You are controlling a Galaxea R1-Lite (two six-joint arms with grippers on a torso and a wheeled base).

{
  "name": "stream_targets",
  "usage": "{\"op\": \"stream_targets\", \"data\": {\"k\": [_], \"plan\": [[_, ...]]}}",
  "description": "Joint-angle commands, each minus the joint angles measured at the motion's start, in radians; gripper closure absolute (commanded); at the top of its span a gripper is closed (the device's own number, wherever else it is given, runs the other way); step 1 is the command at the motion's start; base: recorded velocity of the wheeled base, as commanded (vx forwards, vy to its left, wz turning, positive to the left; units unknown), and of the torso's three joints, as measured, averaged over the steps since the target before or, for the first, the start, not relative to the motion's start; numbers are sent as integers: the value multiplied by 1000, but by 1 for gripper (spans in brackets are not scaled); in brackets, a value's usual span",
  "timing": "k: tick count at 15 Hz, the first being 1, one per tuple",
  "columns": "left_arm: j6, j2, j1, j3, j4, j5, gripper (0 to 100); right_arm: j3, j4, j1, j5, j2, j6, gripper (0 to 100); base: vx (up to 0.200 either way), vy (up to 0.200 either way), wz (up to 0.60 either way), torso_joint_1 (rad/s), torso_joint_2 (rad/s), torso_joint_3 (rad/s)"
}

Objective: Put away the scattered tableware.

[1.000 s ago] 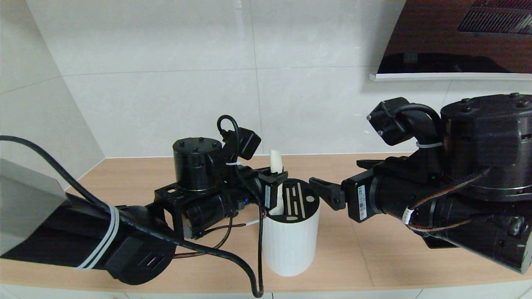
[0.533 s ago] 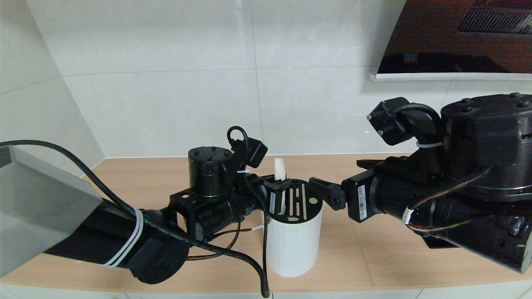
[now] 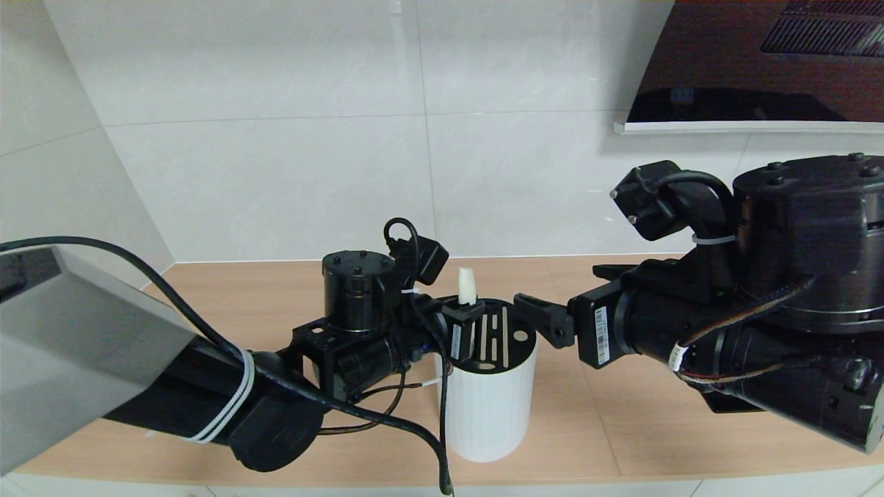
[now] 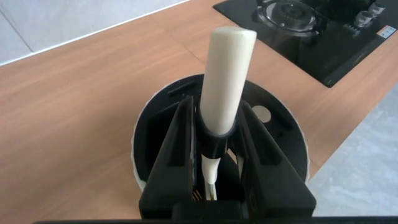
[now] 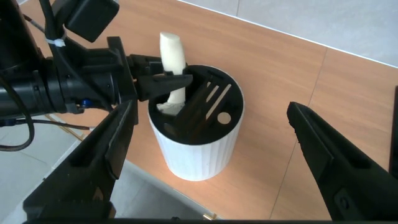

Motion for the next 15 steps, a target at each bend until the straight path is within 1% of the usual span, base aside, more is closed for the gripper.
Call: {"op": "stream_targets", "data": {"k": [1,2,3,4,7,11,15], "plan": [[-1,3,-1,-1,-4,0,100,0,0,0,0,0,0,0,0,0,0,0,0,0],[1,3,-1,1,-4,3,100,0,0,0,0,0,0,0,0,0,0,0,0,0],[2,4,-1,1,-4,11,0,0,0,0,0,1,0,0,0,0,0,0,0,0],[9,4,-1,1,-5,19,0,0,0,0,0,0,0,0,0,0,0,0,0,0],[9,6,-6,1,-39,23,0,0,0,-3,0,0,0,0,0,0,0,0,0,0],[9,3,-6,1,-51,37,0,0,0,-3,0,0,0,0,0,0,0,0,0,0],[2,-82,-6,12,-143,106,0,0,-6,-55,2,-8,0,0,0,0,0,0,0,0]]}}
